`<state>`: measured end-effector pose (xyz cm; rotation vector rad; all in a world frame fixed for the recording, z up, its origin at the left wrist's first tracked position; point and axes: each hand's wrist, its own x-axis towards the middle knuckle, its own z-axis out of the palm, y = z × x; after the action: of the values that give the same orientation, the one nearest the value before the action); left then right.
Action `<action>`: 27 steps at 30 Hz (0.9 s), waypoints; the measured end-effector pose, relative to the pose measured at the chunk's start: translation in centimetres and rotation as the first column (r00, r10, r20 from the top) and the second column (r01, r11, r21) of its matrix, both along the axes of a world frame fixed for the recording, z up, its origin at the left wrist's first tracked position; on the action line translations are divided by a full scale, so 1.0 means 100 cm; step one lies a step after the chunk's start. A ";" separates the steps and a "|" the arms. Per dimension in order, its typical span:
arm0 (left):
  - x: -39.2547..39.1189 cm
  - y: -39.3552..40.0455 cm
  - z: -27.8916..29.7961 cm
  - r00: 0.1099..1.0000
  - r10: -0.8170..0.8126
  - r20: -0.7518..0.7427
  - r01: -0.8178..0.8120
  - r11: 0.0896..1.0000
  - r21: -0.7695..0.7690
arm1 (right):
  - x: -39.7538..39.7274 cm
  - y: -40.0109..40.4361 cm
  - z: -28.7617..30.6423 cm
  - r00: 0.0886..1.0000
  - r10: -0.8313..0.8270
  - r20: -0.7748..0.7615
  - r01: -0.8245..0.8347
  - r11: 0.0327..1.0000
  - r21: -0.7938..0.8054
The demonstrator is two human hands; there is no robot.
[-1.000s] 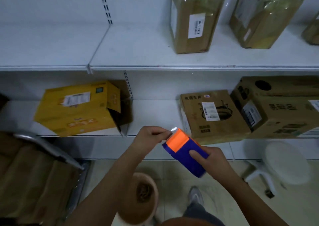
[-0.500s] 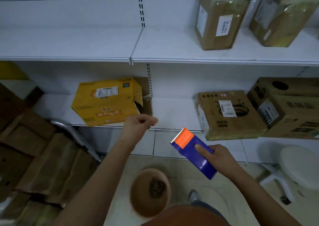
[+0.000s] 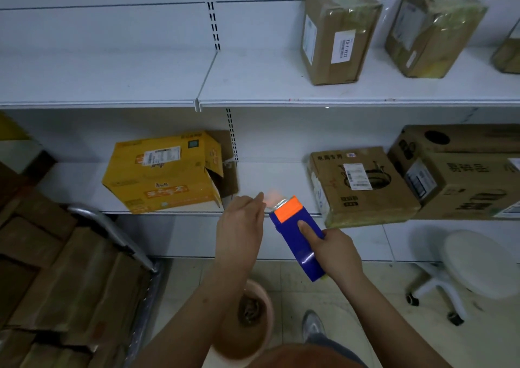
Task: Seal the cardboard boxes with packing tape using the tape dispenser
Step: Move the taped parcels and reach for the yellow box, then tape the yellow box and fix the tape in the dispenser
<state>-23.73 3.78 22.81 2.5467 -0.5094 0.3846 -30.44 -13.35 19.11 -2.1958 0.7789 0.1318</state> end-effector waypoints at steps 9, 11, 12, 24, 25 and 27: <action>-0.012 -0.006 0.006 0.998 -0.060 -0.032 0.060 0.998 -0.023 | -0.007 0.004 -0.002 0.997 -0.066 -0.025 0.068 0.994 0.085; -0.022 -0.010 -0.002 0.988 -0.144 -0.049 0.150 0.978 0.147 | -0.005 0.006 0.002 0.996 -0.086 -0.025 0.089 0.990 0.107; -0.028 -0.013 -0.005 0.982 -0.181 -0.056 0.190 0.953 0.235 | -0.004 0.009 0.004 0.995 -0.096 -0.020 0.098 0.988 0.122; -0.071 -0.015 -0.030 0.958 -0.057 -0.282 0.181 0.882 0.435 | 0.003 0.042 0.005 0.966 -0.243 0.091 0.194 0.909 0.368; -0.072 -0.015 -0.034 0.952 -0.052 -0.303 0.178 0.897 0.405 | 0.005 0.043 0.003 0.962 -0.254 0.095 0.203 0.907 0.369; -0.073 -0.015 -0.038 0.929 -0.061 -0.366 0.186 0.930 0.317 | 0.009 0.044 -0.003 0.962 -0.260 0.083 0.214 0.908 0.360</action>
<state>-31.00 2.30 19.04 2.8111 -0.6434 -0.2314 -29.52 -8.96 18.76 -1.7423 0.8705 0.0022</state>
